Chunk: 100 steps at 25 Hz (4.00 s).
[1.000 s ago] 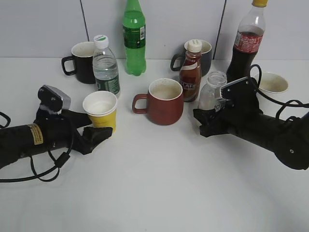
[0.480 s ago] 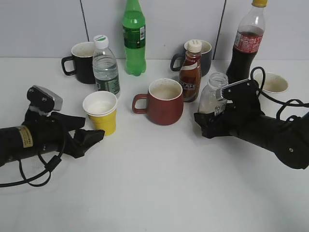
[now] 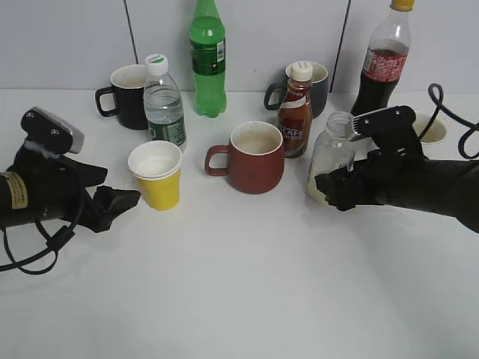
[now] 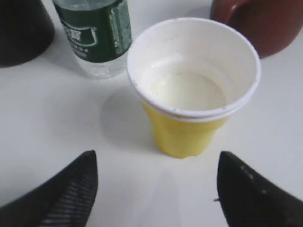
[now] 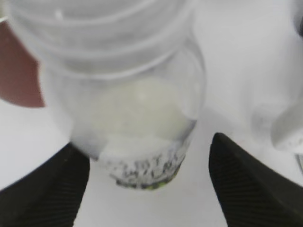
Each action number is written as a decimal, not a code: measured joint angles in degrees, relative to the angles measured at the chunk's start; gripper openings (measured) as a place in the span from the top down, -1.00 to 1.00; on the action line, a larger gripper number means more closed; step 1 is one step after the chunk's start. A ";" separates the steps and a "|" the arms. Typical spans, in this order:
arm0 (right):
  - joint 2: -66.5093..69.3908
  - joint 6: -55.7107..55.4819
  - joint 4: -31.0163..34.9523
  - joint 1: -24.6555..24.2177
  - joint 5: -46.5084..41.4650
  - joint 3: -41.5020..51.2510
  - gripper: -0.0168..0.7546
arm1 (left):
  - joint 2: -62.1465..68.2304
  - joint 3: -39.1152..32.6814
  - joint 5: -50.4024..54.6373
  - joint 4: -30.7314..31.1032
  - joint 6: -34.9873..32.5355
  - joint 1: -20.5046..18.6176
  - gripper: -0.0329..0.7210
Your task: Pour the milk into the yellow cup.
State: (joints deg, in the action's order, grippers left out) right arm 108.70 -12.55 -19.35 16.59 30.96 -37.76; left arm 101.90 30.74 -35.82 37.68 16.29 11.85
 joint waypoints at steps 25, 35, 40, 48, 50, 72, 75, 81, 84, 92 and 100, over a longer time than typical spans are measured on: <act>-40.22 9.38 14.75 11.52 -58.70 0.11 -0.45 | -48.53 0.43 65.90 -18.51 13.55 14.12 -0.48; -61.14 17.90 26.62 11.58 -83.70 0.11 -0.43 | -81.30 5.82 99.82 -34.09 -4.94 14.83 -0.43; -75.96 18.32 27.00 11.58 -89.48 1.55 -0.43 | -91.28 5.74 105.41 -35.74 -5.83 14.83 -0.43; -99.38 19.13 27.11 11.58 -91.66 7.61 -0.43 | -102.23 2.51 103.85 -36.08 -10.58 14.83 -0.43; -102.91 19.09 27.06 11.58 -91.54 8.48 -0.43 | -102.29 2.31 103.22 -36.08 -10.72 14.83 -0.43; -105.61 19.03 27.16 11.58 -90.69 8.71 -0.43 | -102.29 -0.05 96.36 -35.62 -11.17 14.83 -0.43; -105.61 19.03 27.34 11.58 -90.69 8.71 -0.43 | -102.29 -0.05 96.36 -35.62 -11.17 14.64 -0.43; -105.61 19.03 27.47 2.70 -90.60 8.71 -0.43 | -102.29 -0.05 96.36 -35.62 -11.20 4.33 -0.43; -105.87 19.03 27.47 -5.10 -90.60 8.71 -0.43 | -102.29 -0.05 96.36 -35.62 -11.20 -1.85 -0.43; -109.06 19.03 27.49 -13.53 -90.60 8.71 -0.43 | -102.29 -0.10 96.28 -35.62 -11.20 -13.16 -0.43; -109.14 19.03 27.66 -13.53 -90.60 8.71 -0.43 | -102.29 -0.10 96.28 -35.62 -11.20 -13.16 -0.43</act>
State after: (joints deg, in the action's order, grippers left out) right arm -0.44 6.48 8.31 3.06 -59.63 -29.05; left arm -0.39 30.64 60.46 2.06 5.10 -1.31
